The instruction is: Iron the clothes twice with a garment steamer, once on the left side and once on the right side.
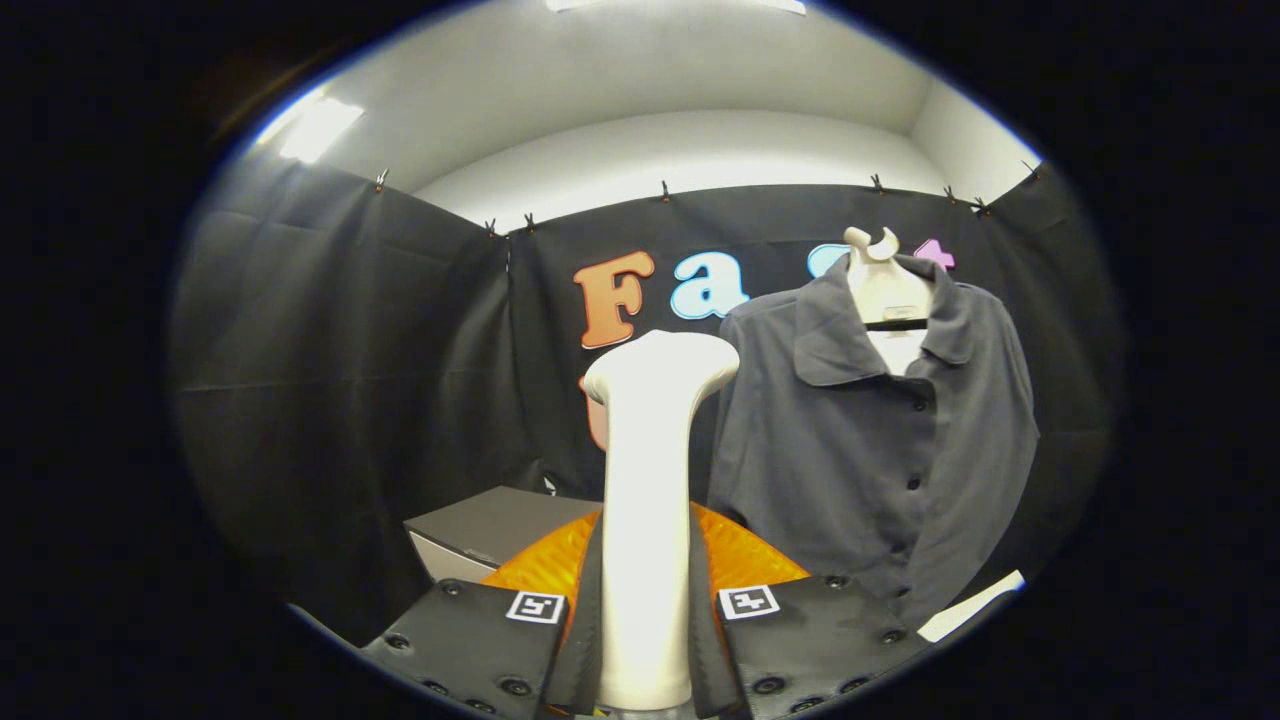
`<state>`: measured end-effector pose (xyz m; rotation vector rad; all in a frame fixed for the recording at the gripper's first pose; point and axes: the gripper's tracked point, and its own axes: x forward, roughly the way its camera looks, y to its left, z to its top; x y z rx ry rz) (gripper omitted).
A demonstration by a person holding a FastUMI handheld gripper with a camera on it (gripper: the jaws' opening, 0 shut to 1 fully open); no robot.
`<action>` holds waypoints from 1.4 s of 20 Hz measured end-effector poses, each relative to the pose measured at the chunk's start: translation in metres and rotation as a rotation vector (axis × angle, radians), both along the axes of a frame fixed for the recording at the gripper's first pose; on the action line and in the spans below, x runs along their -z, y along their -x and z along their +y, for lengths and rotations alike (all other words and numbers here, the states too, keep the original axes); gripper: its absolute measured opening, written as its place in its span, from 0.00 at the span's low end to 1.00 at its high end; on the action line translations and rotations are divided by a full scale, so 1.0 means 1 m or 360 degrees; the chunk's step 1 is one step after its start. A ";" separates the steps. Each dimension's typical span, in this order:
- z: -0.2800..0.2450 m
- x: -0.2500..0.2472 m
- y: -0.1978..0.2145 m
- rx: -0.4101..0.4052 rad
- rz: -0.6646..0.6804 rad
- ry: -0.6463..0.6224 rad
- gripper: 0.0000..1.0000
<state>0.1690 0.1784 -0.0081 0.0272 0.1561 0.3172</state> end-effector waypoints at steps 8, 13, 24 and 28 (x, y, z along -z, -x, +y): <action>-0.094 0.019 0.002 0.0201 0.0005 0.0006 0.42; -0.128 0.036 -0.009 0.0285 -0.0036 0.0054 0.42; -0.135 0.088 -0.044 0.0302 0.0028 -0.0044 0.42; -0.133 0.098 -0.056 0.0286 0.0066 -0.0074 0.42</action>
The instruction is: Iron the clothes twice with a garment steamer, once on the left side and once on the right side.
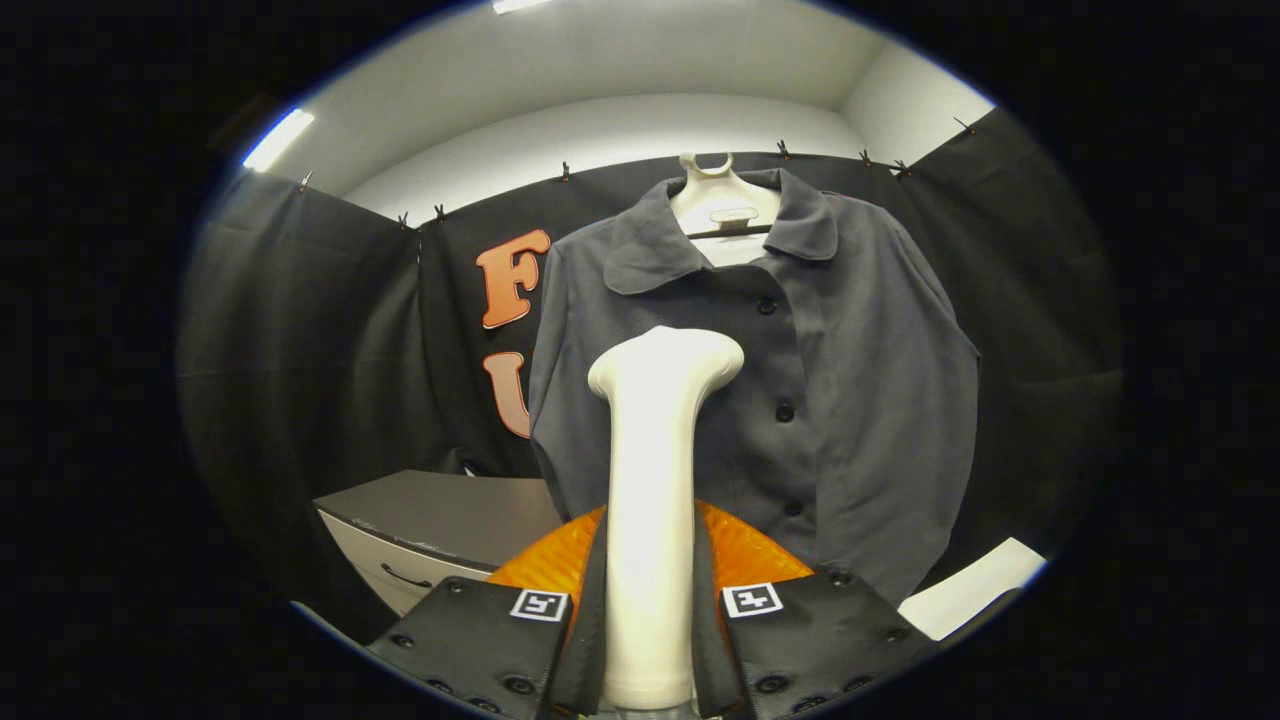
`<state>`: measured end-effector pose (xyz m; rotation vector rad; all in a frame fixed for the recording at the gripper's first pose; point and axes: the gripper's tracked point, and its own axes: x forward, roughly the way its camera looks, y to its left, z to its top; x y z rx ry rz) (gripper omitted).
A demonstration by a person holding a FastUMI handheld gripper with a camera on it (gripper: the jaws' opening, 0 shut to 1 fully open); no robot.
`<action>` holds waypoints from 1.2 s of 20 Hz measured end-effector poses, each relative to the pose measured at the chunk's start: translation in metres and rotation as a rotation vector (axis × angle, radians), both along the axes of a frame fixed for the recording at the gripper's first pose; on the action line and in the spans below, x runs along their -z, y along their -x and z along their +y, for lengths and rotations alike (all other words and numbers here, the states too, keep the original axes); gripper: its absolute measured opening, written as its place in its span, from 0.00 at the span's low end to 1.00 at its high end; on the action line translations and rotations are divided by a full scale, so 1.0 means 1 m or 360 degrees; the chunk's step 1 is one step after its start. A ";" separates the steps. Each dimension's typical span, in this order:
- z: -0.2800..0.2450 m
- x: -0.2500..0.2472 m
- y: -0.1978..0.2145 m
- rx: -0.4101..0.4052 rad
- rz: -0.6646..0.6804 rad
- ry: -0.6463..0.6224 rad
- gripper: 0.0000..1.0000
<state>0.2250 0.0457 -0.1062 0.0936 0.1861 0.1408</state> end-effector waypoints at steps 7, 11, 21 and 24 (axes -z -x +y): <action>0.000 0.007 -0.008 0.0008 0.0011 0.0005 0.42; -0.001 0.015 -0.010 0.0016 0.0027 0.0025 0.42; -0.002 0.053 0.001 0.0053 0.0119 0.0034 0.42; -0.002 0.066 0.006 0.0063 0.0150 0.0036 0.42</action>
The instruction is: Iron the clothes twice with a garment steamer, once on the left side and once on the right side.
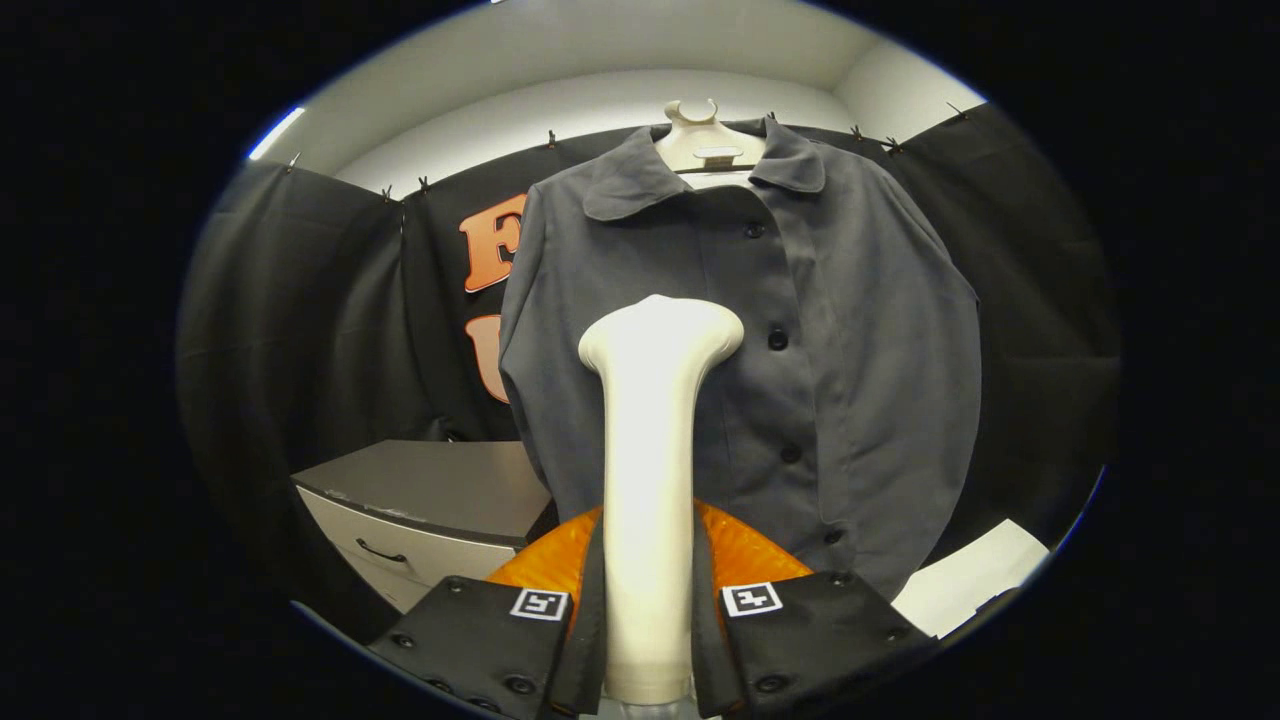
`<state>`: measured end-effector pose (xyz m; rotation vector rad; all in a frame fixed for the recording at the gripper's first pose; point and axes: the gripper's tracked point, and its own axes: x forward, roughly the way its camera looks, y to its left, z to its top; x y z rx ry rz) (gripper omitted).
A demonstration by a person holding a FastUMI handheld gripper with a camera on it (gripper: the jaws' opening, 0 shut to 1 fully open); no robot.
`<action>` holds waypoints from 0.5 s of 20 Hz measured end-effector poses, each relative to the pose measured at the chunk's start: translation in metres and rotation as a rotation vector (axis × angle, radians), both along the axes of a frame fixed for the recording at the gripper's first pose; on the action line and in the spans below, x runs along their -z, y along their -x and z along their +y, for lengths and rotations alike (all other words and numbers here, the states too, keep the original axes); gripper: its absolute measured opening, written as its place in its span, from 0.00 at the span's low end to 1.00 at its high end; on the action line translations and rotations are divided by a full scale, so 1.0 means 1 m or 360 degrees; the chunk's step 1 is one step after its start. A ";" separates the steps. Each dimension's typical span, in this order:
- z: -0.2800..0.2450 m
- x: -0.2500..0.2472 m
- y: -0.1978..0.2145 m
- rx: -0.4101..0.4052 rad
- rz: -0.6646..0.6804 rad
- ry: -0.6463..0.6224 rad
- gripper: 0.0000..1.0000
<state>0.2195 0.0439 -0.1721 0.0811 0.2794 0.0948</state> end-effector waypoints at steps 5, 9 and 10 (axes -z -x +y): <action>-0.003 0.021 0.011 0.0014 0.0056 0.0020 0.42; -0.004 0.041 0.022 0.0021 0.0111 0.0026 0.42; -0.004 0.047 0.023 0.0022 0.0126 0.0031 0.42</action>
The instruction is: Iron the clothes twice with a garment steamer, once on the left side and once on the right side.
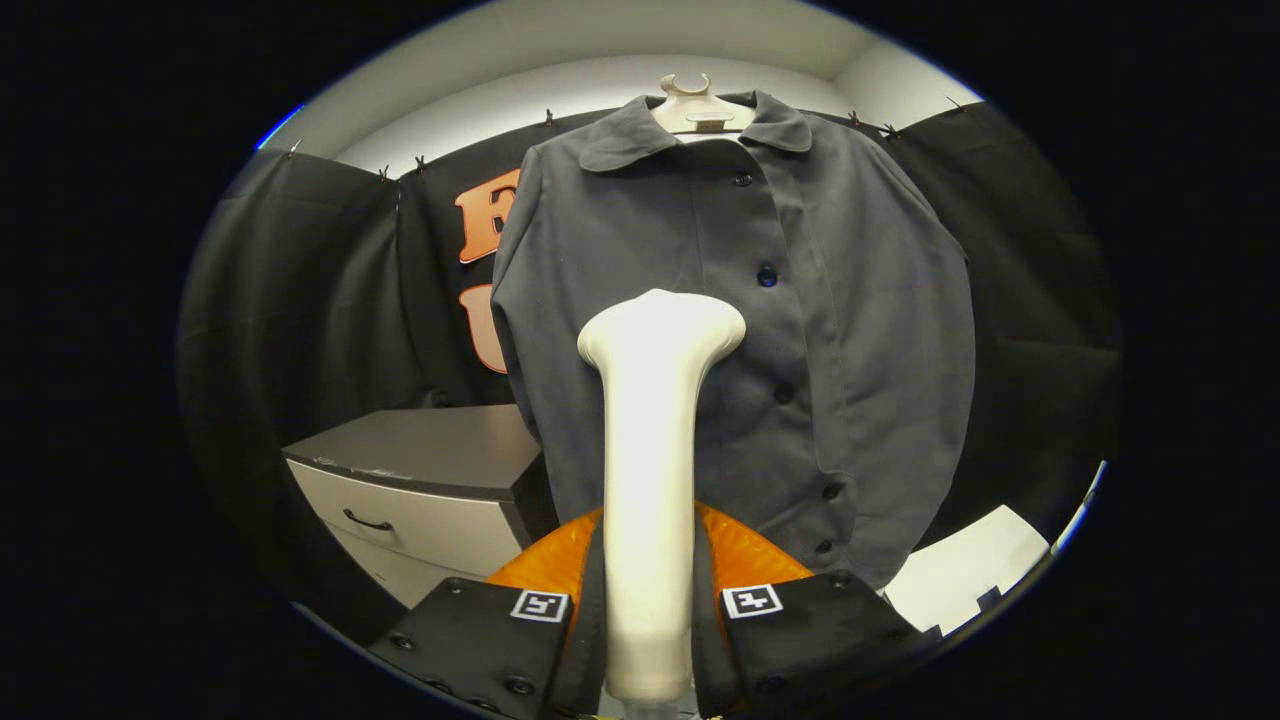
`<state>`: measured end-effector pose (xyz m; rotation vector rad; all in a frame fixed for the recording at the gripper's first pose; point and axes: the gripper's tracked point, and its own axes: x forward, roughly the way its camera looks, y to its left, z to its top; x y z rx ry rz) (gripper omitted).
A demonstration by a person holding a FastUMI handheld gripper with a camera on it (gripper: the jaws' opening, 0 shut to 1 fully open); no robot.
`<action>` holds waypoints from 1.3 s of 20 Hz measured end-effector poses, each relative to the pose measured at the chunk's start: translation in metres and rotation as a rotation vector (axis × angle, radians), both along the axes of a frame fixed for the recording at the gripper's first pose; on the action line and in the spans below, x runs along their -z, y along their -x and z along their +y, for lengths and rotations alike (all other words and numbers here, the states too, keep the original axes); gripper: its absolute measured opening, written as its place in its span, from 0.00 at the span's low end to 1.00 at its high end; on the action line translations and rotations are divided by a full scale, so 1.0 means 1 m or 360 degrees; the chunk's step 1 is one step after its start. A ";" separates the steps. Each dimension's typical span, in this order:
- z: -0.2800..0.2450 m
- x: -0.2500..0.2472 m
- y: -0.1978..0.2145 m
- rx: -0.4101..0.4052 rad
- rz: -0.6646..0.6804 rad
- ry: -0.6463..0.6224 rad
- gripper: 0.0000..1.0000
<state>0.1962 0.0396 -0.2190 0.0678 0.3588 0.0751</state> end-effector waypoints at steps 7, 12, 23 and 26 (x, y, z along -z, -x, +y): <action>-0.002 0.033 0.011 0.0006 0.0084 0.0055 0.42; -0.004 0.062 0.022 0.0003 0.0163 0.0077 0.42; -0.006 0.131 0.040 0.0019 0.0330 0.0119 0.42; -0.006 0.152 0.047 0.0024 0.0386 0.0128 0.42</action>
